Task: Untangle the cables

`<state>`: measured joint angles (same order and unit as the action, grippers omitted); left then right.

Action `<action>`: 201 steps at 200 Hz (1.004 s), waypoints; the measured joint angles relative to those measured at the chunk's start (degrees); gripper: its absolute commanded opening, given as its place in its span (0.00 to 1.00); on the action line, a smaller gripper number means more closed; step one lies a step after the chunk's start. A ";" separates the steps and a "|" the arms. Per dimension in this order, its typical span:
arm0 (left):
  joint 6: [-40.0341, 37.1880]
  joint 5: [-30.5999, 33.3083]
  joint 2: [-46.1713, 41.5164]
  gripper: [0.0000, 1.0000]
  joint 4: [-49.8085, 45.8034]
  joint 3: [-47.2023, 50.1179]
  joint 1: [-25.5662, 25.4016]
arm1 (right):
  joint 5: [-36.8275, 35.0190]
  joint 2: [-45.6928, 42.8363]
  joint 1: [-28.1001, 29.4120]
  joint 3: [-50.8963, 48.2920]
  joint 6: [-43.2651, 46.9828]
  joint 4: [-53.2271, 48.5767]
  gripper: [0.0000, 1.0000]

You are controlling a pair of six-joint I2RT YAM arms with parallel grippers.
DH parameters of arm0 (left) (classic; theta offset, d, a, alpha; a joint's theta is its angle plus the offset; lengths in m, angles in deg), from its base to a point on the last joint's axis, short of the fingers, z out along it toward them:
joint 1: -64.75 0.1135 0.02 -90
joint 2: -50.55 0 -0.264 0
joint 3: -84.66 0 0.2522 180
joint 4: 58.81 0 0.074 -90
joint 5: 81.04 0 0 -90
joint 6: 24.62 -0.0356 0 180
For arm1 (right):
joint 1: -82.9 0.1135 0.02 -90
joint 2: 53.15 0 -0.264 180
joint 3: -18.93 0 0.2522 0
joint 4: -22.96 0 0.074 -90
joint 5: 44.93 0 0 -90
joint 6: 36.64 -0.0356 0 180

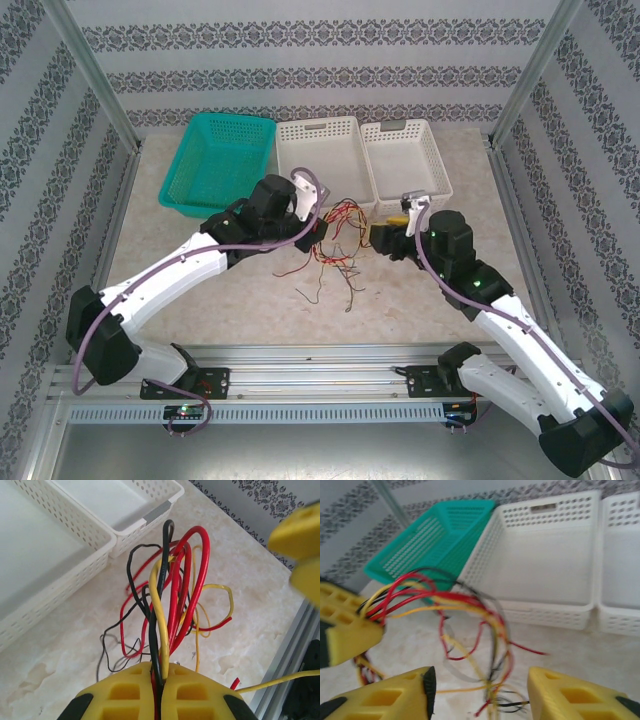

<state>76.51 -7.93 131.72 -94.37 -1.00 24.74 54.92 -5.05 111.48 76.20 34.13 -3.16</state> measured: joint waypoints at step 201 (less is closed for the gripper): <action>-2.16 -10.14 -5.03 0.00 2.16 9.53 -2.64 | -22.03 18.51 9.20 -5.90 3.89 12.79 0.45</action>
<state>74.35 -18.07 126.69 -92.21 8.53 22.10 32.88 13.46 120.68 70.30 38.03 9.63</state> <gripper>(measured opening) 0.068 0.496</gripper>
